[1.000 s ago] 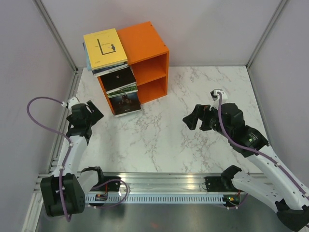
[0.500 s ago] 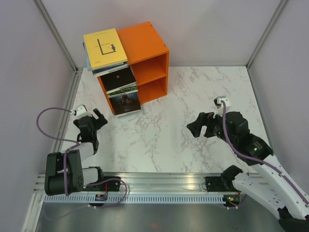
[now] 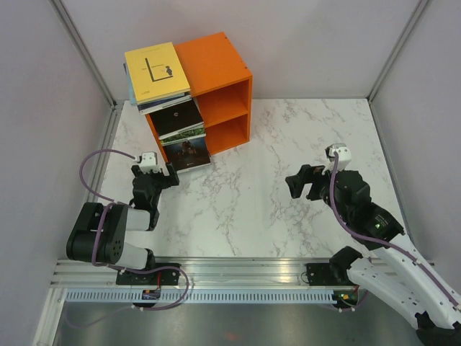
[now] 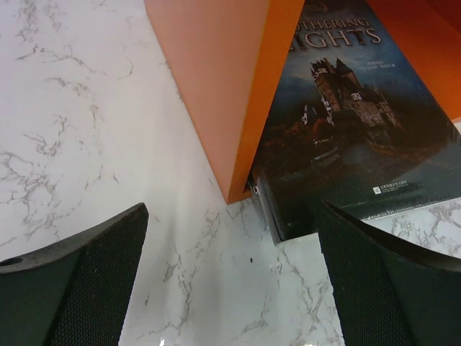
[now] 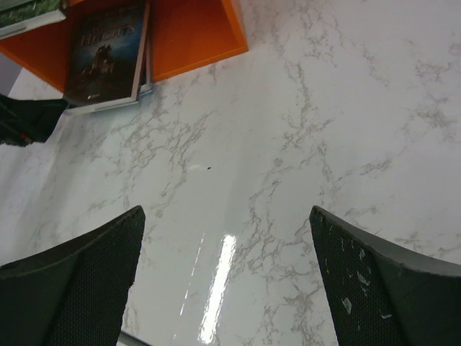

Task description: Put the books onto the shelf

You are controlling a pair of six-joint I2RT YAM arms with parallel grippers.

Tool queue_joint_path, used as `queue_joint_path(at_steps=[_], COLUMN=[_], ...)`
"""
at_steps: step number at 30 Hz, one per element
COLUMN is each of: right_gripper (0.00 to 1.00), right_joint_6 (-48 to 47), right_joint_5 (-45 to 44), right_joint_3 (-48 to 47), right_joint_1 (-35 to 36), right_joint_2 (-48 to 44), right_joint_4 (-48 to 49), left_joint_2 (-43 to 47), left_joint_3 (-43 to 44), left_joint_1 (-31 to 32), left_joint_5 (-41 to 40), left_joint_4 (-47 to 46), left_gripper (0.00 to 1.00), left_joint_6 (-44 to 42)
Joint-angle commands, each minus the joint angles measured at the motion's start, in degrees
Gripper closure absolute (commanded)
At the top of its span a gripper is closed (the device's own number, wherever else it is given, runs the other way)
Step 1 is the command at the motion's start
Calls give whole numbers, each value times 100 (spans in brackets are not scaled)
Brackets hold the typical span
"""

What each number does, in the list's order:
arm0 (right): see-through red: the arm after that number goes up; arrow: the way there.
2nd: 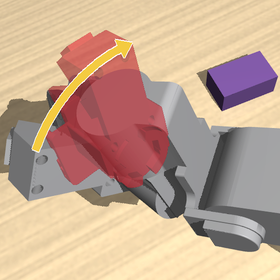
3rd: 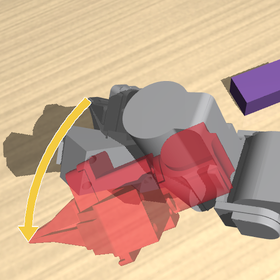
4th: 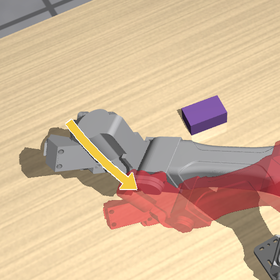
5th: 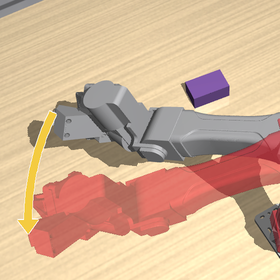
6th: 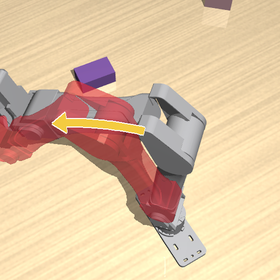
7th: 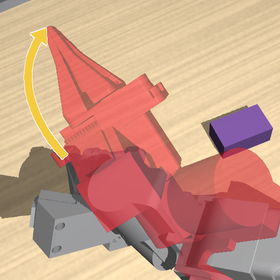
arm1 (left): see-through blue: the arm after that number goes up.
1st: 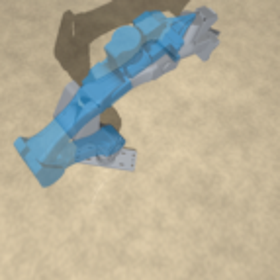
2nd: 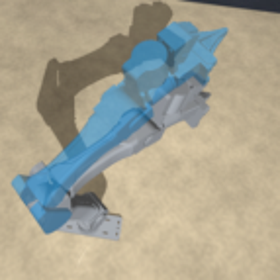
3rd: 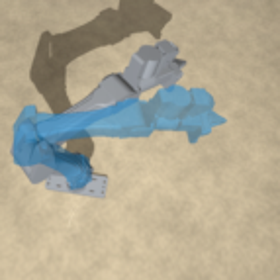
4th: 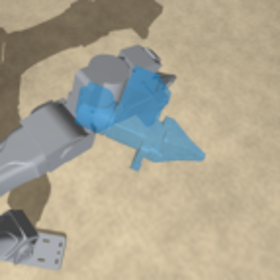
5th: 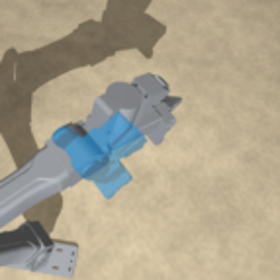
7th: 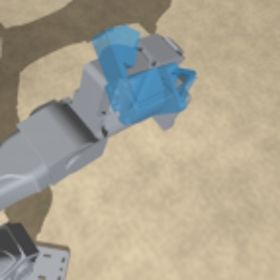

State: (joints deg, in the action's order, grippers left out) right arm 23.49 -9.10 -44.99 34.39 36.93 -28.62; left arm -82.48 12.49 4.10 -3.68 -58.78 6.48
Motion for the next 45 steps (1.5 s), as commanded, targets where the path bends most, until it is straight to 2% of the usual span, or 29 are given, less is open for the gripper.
queue_joint_path(at_steps=[1, 2, 5, 6, 7, 10, 13, 14, 15, 17, 19, 20, 23, 27, 28, 29, 31, 32, 35, 37, 40, 41, 45], right_gripper=[2, 2, 2, 2, 2, 2, 2, 2, 2, 2, 2, 2, 2, 2, 2, 2, 2, 2, 2, 2, 2, 2, 2], right_joint_6=[226, 235, -289, -588, -1356, -1741, -2661, -2848, -2963, -2807, -2674, -2691, -2692, -2350, -2183, -2129, -2084, -2154, -2138, -2138, -2452, -2541, -2419], right_joint_5=[-1004, -1154, -1725, -1787, -1823, -2304, -2148, -2157, -2096, -1703, -1543, -1429, -1261, -1121, -1129, -1103, -762, -620, -619, -558, -33, 440, 533], right_joint_3=[279, 385, 842, 956, 1236, 1975, 2775, 2968, 3266, 3470, 3672, 3699, 3621, 3532, 3602, 3629, 3384, 3392, 3383, 3541, 3620, 3525, 3217], right_joint_1=[24, 24, 24, 24, 32, -3, -152, -291, -423, -1036, -1355, -1609, -1996, -2454, -2533, -2682, -2736, -2753, -2762, -2789, -2798, -2798, -2911], right_joint_2=[25, 34, 148, 200, 314, 578, 912, 1026, 1262, 1623, 2351, 2624, 3852, 4864, 5111, 5288, 4965, 5078, 5105, 5123, 5131, 5097, 5132], right_joint_4=[734, 1031, 1681, 1850, 2034, 3453, 4563, 5420, 5785, 6802, 7543, 8260, 9334, 10172, 10984, 10922, 10029, 10356, 10210, 10507, 10745, 10572, 9974], left_joint_2=[82, -22, 22, -14, 21, 21, 39, 30, 30, 30, 21, 30, 21, 30, 30, 30, 30, 30, 30, 30, 21, 21, 30], left_joint_3=[-1, -27, -10, -53, -28, -36, -27, -27, -36, -27, -27, -27, -27, -27, -27, -27, -27, -27, -27, -27, -27, -19, -27], left_joint_1=[56, 56, 56, 56, 47, 56, 56, 56, 56, 56, 56, 56, 47, 47, 56, 47, 47, 47, 47, 47, 47, 47, 47], left_joint_5=[-247, -256, -247, -247, -247, -247, -238, -247, -247, -247, -247, -247, -238, -238, -238, -238, -238, -238, -238, -238, -238, -238, -238], left_joint_4=[-654, -878, -765, -862, -767, -801, -731, -748, -749, -740, -740, -740, -740, -740, -740, -740, -740, -731, -740, -740, -740, -740, -740], left_gripper=[0, 0, 0, 0, 0, 0, 0, 0, 0, 0, 0, 0, 0, 0, 0, 0, 0, 0, 0, 0, 0, 0, 0], left_joint_6=[-604, -622, -613, -613, -613, -622, -622, -613, -613, -622, -622, -622, -613, -622, -613, -622, -613, -622, -613, -613, -613, -622, -613])
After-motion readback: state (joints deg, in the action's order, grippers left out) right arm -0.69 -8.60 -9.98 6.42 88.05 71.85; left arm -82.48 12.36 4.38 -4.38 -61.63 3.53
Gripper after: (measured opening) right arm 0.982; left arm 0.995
